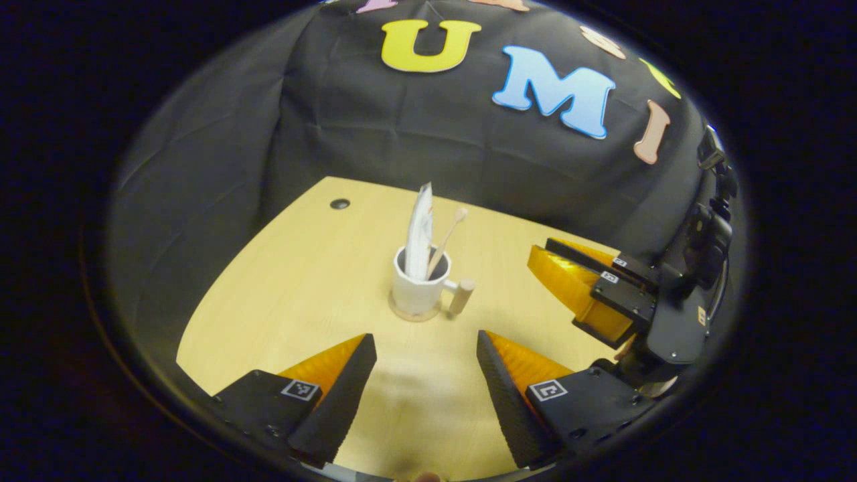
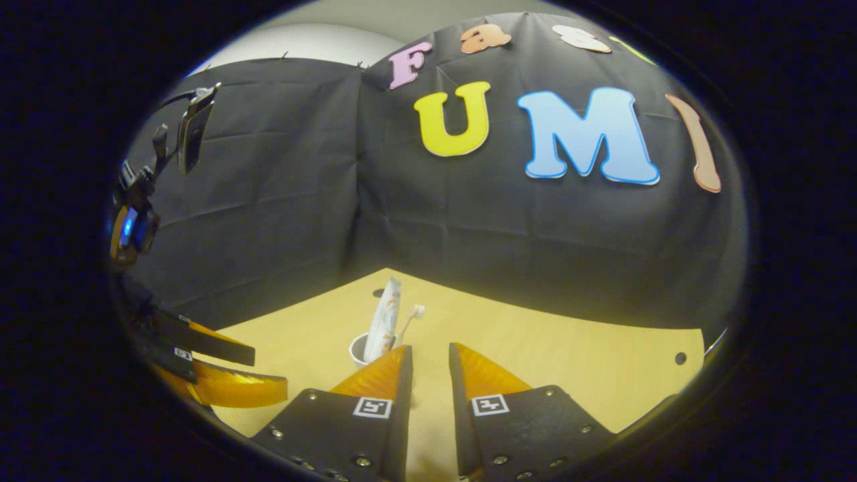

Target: Put the toothbrush and toothpaste on the desktop into the cup, then pick up the cup and place it on the coaster on the desktop.

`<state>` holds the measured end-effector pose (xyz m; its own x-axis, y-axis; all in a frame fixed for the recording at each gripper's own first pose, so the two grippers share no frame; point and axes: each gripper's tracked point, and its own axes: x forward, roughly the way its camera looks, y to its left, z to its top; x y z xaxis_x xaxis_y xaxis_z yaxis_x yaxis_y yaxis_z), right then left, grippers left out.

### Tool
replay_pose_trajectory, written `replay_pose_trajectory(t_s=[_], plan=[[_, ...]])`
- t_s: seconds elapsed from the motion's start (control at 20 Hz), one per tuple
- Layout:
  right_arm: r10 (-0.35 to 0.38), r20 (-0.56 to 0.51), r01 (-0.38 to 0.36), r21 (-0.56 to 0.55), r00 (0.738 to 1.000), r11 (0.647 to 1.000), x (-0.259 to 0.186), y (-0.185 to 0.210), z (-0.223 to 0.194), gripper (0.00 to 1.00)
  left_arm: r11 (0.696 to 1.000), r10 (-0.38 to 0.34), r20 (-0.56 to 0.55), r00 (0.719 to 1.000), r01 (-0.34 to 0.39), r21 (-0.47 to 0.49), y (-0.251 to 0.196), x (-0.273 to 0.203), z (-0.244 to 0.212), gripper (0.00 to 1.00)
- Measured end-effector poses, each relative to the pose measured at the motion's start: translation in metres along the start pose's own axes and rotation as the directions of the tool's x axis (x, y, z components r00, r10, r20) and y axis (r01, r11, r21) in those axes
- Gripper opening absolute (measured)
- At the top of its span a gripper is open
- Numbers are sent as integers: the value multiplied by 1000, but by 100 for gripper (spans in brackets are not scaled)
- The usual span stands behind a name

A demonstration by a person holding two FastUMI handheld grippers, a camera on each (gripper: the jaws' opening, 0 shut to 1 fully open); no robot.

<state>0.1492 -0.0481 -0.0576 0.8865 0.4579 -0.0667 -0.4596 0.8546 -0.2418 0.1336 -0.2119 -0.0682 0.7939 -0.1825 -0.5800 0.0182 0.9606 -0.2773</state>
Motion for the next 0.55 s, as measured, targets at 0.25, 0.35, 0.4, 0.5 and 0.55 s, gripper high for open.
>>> replay_pose_trajectory(t_s=[0.25,0.35,0.4,0.5,0.55], plan=[[-91,127,95,-28,988,995,-58,-16,91,27,999,-30,232,972,22,38,-36,-39,86,98],[-116,159,117,2,980,993,-78,-17,116,24,998,-21,348,937,-1,64,-49,-64,128,98],[-119,164,114,43,979,993,-86,-16,125,27,997,-9,406,914,-21,68,-54,-79,150,97],[-102,172,83,115,980,990,-105,-14,138,38,996,9,530,848,-52,66,-66,-116,188,97],[-112,182,90,126,977,988,-115,-21,144,45,996,17,587,809,-65,60,-73,-132,206,100]])
